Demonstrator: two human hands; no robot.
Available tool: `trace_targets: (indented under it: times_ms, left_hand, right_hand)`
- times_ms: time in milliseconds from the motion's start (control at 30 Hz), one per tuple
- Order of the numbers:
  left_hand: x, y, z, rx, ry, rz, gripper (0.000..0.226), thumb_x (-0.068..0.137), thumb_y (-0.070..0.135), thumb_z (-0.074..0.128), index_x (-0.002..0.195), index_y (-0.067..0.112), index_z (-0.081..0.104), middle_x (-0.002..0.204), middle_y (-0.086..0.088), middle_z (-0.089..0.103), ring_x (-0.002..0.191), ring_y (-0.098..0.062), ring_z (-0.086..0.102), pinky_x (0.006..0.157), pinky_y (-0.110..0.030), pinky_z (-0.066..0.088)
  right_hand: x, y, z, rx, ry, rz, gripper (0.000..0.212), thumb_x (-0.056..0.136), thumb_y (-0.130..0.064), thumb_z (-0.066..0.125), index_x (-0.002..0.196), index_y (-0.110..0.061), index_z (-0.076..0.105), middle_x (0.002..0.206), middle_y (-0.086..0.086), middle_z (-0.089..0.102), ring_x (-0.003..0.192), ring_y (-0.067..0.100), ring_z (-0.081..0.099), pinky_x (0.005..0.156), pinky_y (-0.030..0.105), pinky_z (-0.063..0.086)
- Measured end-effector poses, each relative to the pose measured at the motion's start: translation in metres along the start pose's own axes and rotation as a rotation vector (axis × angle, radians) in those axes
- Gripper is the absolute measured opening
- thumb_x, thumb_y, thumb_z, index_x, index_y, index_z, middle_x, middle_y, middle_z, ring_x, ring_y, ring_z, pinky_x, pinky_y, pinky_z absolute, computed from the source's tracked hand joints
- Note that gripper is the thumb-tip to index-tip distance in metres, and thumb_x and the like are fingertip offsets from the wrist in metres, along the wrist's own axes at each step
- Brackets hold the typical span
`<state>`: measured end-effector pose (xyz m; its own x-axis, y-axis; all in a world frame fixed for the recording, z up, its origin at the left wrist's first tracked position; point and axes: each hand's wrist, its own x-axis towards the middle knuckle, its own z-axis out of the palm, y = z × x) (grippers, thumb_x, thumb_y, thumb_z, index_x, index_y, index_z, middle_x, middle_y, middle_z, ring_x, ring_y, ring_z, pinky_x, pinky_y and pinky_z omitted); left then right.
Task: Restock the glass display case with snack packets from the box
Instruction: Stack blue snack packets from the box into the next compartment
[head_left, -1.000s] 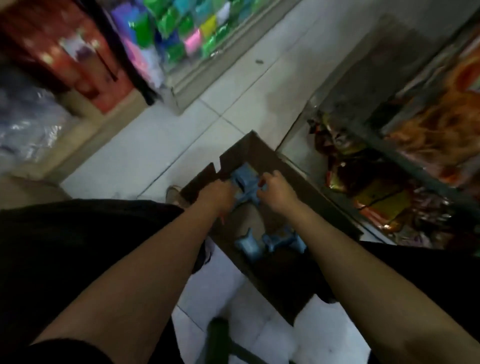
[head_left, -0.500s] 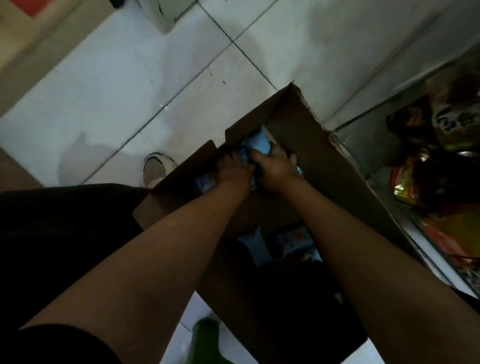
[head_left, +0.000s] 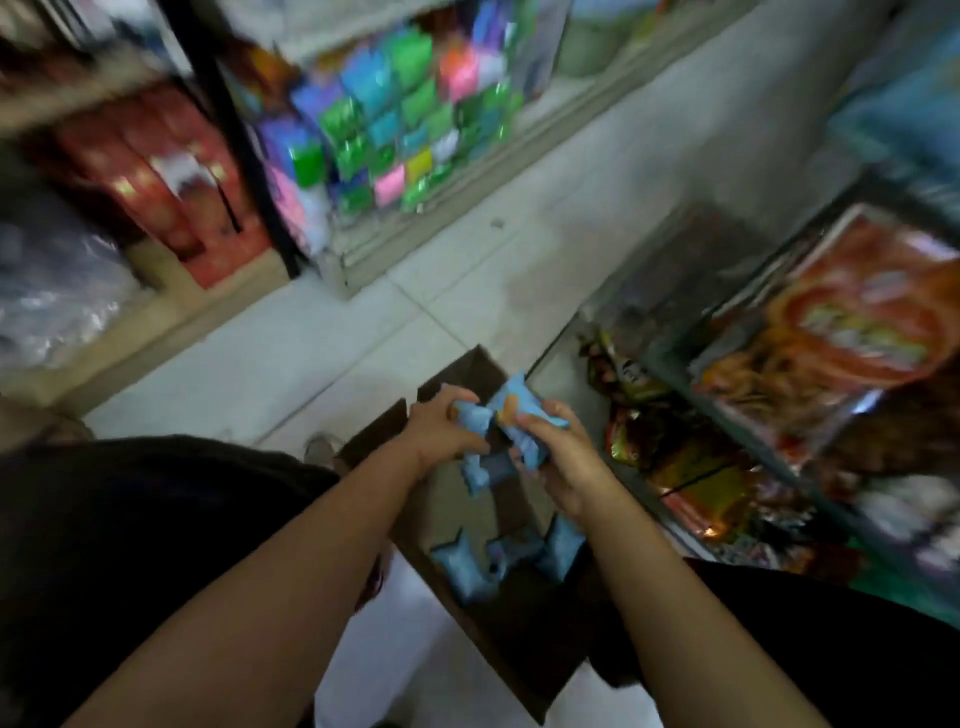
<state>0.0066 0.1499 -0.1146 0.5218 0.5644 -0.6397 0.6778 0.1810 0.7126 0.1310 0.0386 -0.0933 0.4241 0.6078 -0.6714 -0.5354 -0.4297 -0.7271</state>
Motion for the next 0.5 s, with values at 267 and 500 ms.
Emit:
trace_targets:
  times_ms: [267, 500]
  left_hand:
    - [-0.188, 0.144, -0.047, -0.931, -0.126, 0.284, 0.036, 0.098, 0.033, 0.048, 0.120, 0.008, 0.062, 0.107, -0.015, 0.070, 0.077, -0.024, 0.069, 0.060, -0.037, 0.060]
    - [-0.308, 0.255, -0.054, -0.984, -0.166, 0.695, 0.055, 0.094, 0.001, 0.053, 0.136, 0.029, 0.031, 0.123, -0.007, 0.061, 0.092, -0.026, 0.067, 0.066, -0.046, 0.059]
  right_hand:
    - [-0.188, -0.134, 0.027, 0.257, -0.309, -0.320, 0.029, 0.093, -0.024, 0.055, 0.119, -0.011, 0.053, 0.095, 0.016, 0.069, 0.068, 0.025, 0.069, 0.057, 0.028, 0.054]
    - [-0.315, -0.224, 0.022, 0.317, -0.347, -0.590, 0.023, 0.093, -0.020, 0.054, 0.109, -0.004, 0.060, 0.090, 0.013, 0.068, 0.067, 0.019, 0.065, 0.061, 0.025, 0.054]
